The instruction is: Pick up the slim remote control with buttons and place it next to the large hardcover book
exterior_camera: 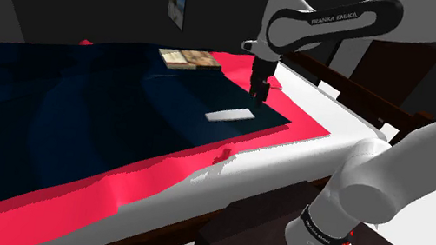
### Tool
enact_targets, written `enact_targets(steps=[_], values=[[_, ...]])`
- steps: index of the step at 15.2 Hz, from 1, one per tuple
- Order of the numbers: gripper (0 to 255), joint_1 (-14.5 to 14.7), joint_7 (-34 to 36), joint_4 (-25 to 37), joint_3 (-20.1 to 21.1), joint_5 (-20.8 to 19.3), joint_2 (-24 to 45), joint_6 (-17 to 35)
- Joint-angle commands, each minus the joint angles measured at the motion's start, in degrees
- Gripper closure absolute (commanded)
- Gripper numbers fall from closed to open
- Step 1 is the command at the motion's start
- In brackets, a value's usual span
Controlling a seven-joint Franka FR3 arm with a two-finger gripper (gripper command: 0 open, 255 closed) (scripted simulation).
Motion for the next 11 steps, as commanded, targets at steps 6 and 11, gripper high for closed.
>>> enact_targets(steps=[6, 11], values=[[0, 4.70, -19.93, 3.56, -5.52, 3.12, 14.75, 13.24], [0, 5.81, -26.27, 4.27, -6.50, 5.90, 20.75, 18.72]])
